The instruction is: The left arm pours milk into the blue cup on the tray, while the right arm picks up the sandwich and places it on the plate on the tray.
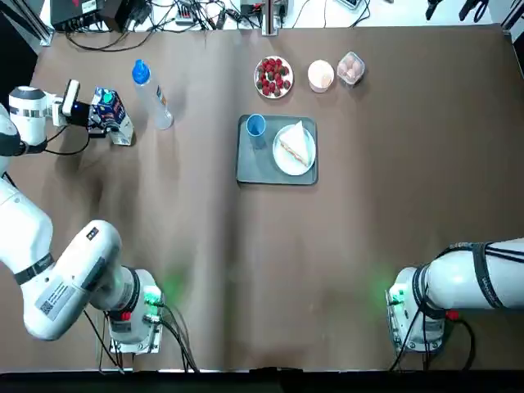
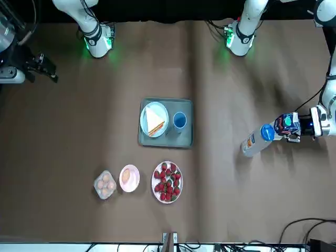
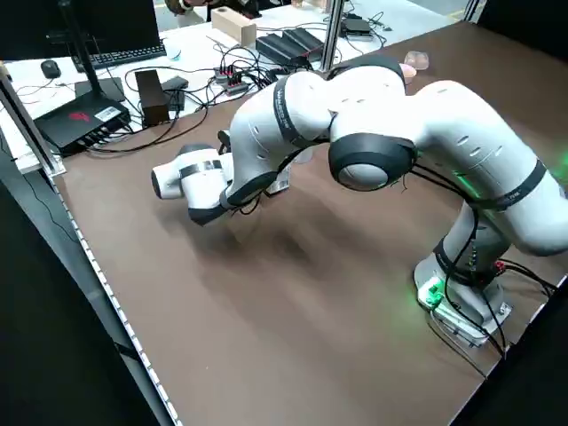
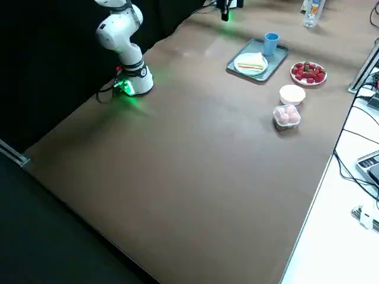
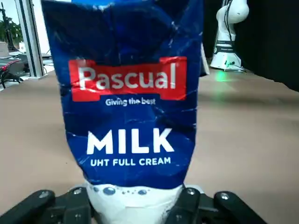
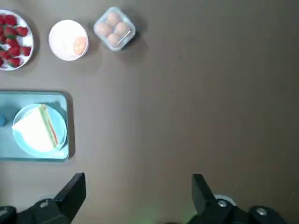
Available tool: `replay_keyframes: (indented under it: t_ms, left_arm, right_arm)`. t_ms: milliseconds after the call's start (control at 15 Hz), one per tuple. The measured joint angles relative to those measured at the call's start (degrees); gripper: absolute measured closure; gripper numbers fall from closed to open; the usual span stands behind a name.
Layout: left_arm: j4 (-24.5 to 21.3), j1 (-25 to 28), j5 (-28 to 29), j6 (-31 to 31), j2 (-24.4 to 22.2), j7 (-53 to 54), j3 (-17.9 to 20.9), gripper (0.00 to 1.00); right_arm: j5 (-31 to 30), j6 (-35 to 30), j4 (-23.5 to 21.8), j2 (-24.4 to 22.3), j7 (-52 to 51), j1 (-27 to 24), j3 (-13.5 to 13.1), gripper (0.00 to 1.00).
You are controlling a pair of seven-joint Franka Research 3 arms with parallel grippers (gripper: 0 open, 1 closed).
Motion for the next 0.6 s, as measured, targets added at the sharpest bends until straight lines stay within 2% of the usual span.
replay_keyframes:
  t_ms: [133, 267, 333, 600]
  left_arm:
    - [0.0, 0.01, 0.0, -0.02, 0.6, 0.46, 0.0, 0.47]
    - [0.02, 0.04, -0.01, -0.02, 1.16, 0.6, 0.01, 0.4]
    - [0.02, 0.06, -0.02, -0.02, 1.3, 0.69, 0.01, 0.4]
    - [0.06, 0.12, -1.38, 0.41, 1.47, 0.83, 0.44, 0.06]
  right_arm:
    - [0.04, 2.37, -1.03, 0.5, -0.01, -1.37, -0.07, 0.0]
    - [0.05, 3.58, -1.42, 1.08, -0.02, -1.74, -0.08, 0.0]
    - [0.04, 3.73, -1.41, 1.14, -0.05, -1.85, -0.08, 0.0]
    - [0.04, 3.85, -0.66, 1.12, -0.08, -2.28, -0.07, 0.0]
